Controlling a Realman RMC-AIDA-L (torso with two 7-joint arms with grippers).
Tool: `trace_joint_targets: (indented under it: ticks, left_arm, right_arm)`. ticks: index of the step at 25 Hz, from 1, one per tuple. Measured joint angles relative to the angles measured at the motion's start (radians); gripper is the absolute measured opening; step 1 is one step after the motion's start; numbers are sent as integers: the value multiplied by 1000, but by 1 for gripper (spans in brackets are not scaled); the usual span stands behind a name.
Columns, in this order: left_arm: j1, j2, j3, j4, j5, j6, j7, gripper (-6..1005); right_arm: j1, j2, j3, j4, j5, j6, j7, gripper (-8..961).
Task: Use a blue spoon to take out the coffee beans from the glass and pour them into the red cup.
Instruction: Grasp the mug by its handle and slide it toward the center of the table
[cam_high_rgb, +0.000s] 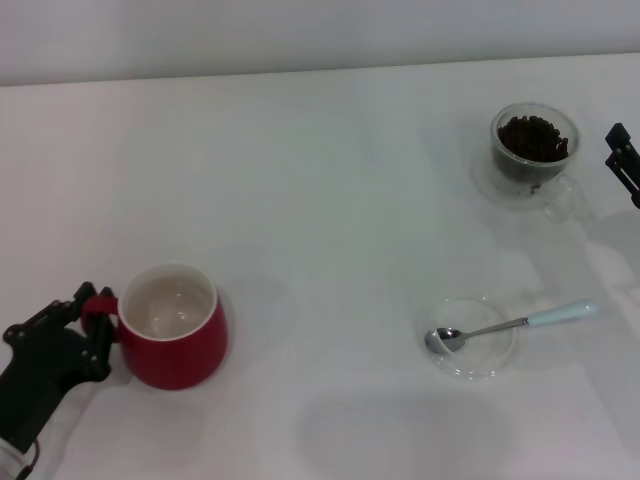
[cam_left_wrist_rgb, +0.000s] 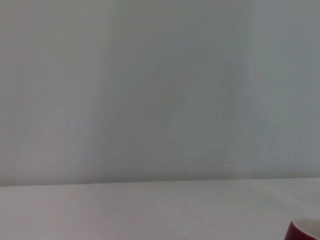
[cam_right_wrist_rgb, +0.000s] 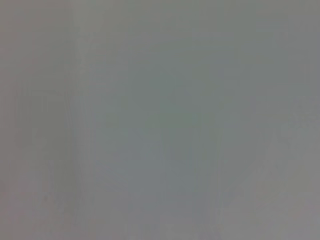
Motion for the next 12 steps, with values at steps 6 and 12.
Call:
trace_joint_targets:
  ticks: [6,12]
  left_arm:
    - [-34,0,36,-39,1,60,0,160]
    - [-90,0,76,-53,2,131,0,157]
  right_arm:
    - [0,0,0,1,0,0,1,872]
    - [-1,0,0,2,0,0,0,872]
